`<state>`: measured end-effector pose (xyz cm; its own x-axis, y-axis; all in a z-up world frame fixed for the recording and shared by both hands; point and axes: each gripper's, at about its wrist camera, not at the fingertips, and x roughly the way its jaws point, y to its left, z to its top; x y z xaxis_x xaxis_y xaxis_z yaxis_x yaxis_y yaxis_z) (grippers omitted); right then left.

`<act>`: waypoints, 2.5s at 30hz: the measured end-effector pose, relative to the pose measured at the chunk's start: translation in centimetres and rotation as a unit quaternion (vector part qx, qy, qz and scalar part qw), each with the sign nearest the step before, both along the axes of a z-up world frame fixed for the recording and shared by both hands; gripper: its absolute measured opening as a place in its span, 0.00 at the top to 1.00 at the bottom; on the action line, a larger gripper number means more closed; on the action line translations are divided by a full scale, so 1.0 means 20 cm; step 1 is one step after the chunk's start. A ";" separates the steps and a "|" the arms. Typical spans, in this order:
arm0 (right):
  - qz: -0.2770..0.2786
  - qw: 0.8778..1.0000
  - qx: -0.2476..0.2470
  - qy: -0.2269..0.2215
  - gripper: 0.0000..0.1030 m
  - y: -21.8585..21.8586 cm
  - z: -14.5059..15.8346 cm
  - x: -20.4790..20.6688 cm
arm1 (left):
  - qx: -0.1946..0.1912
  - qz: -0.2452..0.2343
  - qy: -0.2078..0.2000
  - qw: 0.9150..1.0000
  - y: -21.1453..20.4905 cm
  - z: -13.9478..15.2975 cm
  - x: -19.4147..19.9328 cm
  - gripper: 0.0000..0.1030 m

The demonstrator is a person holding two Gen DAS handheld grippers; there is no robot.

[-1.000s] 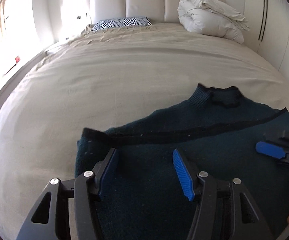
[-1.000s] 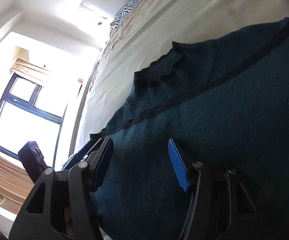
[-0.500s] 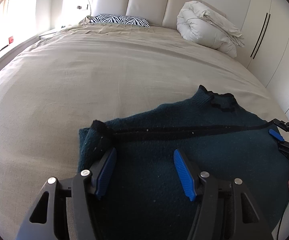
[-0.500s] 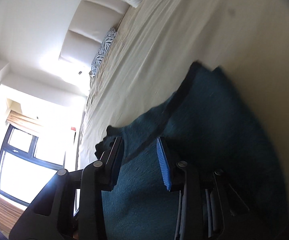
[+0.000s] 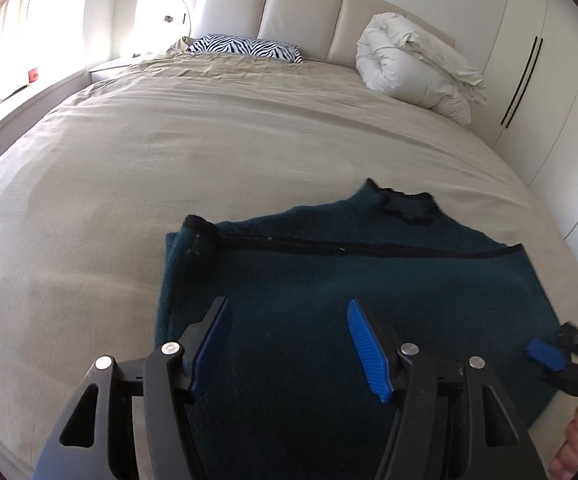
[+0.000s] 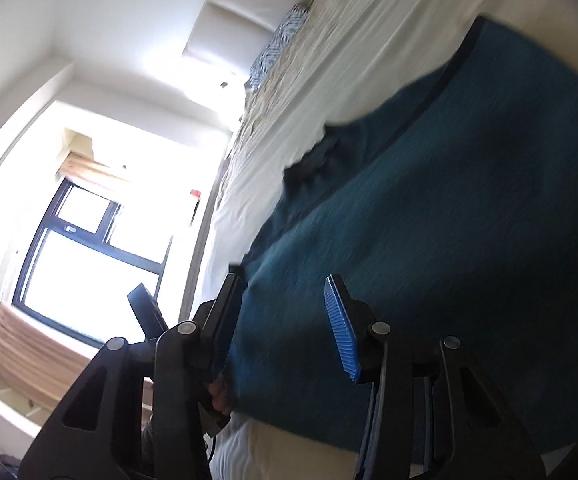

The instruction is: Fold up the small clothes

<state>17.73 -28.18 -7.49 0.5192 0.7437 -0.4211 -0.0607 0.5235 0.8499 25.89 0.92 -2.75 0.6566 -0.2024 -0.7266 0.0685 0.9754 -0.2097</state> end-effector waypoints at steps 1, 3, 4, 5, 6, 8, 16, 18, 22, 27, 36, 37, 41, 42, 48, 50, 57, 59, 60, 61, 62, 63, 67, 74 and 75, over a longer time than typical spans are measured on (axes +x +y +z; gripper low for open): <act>0.007 1.000 -0.009 0.007 0.59 0.04 -0.03 0.00 | 0.004 -0.009 -0.003 1.000 -0.04 0.02 -0.07 0.37; -0.004 0.999 -0.012 0.032 0.61 0.05 -0.12 0.00 | 0.016 -0.032 0.003 0.999 -0.11 0.00 -0.17 0.33; -0.014 0.999 -0.005 0.032 0.63 0.03 -0.14 0.00 | 0.024 -0.041 0.013 0.999 -0.13 -0.04 -0.20 0.33; -0.026 0.999 0.004 0.030 0.65 -0.02 -0.15 -0.01 | 0.030 -0.046 0.027 0.998 -0.14 -0.09 -0.22 0.33; -0.043 0.999 0.011 0.031 0.65 -0.08 -0.17 -0.08 | 0.031 -0.044 0.034 0.998 -0.12 -0.14 -0.23 0.33; -0.080 0.996 0.021 0.031 0.65 -0.21 -0.17 -0.11 | 0.020 -0.041 0.017 0.999 -0.08 -0.14 -0.27 0.33; -0.243 0.968 0.035 0.045 0.61 -0.79 -0.15 -0.49 | -0.060 -0.014 0.017 0.998 0.13 -0.10 -0.40 0.38; -0.253 0.966 0.033 0.038 0.55 -0.80 -0.11 -0.58 | -0.076 0.011 0.007 0.997 0.22 -0.07 -0.47 0.38; -0.238 0.971 0.022 0.021 0.50 -0.70 -0.02 -0.67 | -0.102 0.056 0.020 0.993 0.38 -0.06 -0.53 0.33; -0.176 0.984 -0.002 0.002 0.50 -0.48 0.11 -0.69 | -0.166 0.067 0.047 0.983 0.52 -0.08 -0.54 0.28; -0.074 0.997 -0.033 -0.004 0.50 -0.09 0.16 -0.55 | -0.282 0.022 0.118 0.952 0.57 -0.20 -0.42 0.28; -0.069 0.997 -0.034 -0.003 0.50 -0.06 0.15 -0.53 | -0.286 0.016 0.122 0.950 0.57 -0.20 -0.40 0.28; -0.053 0.998 -0.032 0.003 0.50 0.02 0.14 -0.47 | -0.316 0.007 0.144 0.938 0.58 -0.21 -0.32 0.28; -0.049 0.998 -0.030 0.002 0.50 0.04 0.14 -0.45 | -0.324 0.005 0.152 0.934 0.57 -0.22 -0.30 0.28; -0.019 0.999 -0.026 0.003 0.50 0.17 0.18 -0.31 | -0.330 -0.016 0.171 0.928 0.51 -0.22 -0.25 0.28; -0.005 1.000 -0.024 0.007 0.50 0.23 0.18 -0.25 | -0.359 -0.014 0.176 0.916 0.52 -0.25 -0.26 0.34; 0.058 0.997 -0.043 0.025 0.50 0.52 0.15 0.04 | -0.377 0.002 0.191 0.906 0.56 -0.32 -0.29 0.84; 0.071 0.996 -0.041 0.038 0.50 0.62 0.13 0.13 | -0.389 0.010 0.189 0.902 0.59 -0.33 -0.29 0.84; 0.076 0.996 -0.039 0.040 0.50 0.66 0.12 0.16 | -0.394 0.011 0.186 0.900 0.60 -0.33 -0.30 0.84; 0.086 0.995 -0.032 0.043 0.50 0.71 0.11 0.20 | -0.396 0.014 0.185 0.899 0.61 -0.34 -0.31 0.84; 0.096 0.994 -0.027 0.048 0.50 0.75 0.09 0.23 | -0.398 0.016 0.184 0.898 0.61 -0.35 -0.31 0.85; 0.102 0.993 -0.026 0.056 0.50 0.78 0.06 0.27 | -0.401 0.016 0.184 0.897 0.62 -0.35 -0.31 0.85; 0.108 0.988 -0.063 0.094 0.51 0.88 -0.07 0.41 | -0.406 0.017 0.181 0.896 0.63 -0.36 -0.33 0.86; 0.109 0.991 -0.033 0.068 0.52 0.88 -0.15 0.41 | -0.407 0.024 0.180 0.895 0.63 -0.35 -0.33 0.86; 0.110 0.991 -0.029 0.067 0.52 0.86 -0.15 0.39 | -0.406 0.026 0.178 0.896 0.63 -0.34 -0.32 0.87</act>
<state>25.56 -10.92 -10.42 0.2841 0.8050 -0.5208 -0.0667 0.5585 0.8268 19.40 13.51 -9.56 0.4352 -0.7354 -0.5195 -0.1844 0.4919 -0.8509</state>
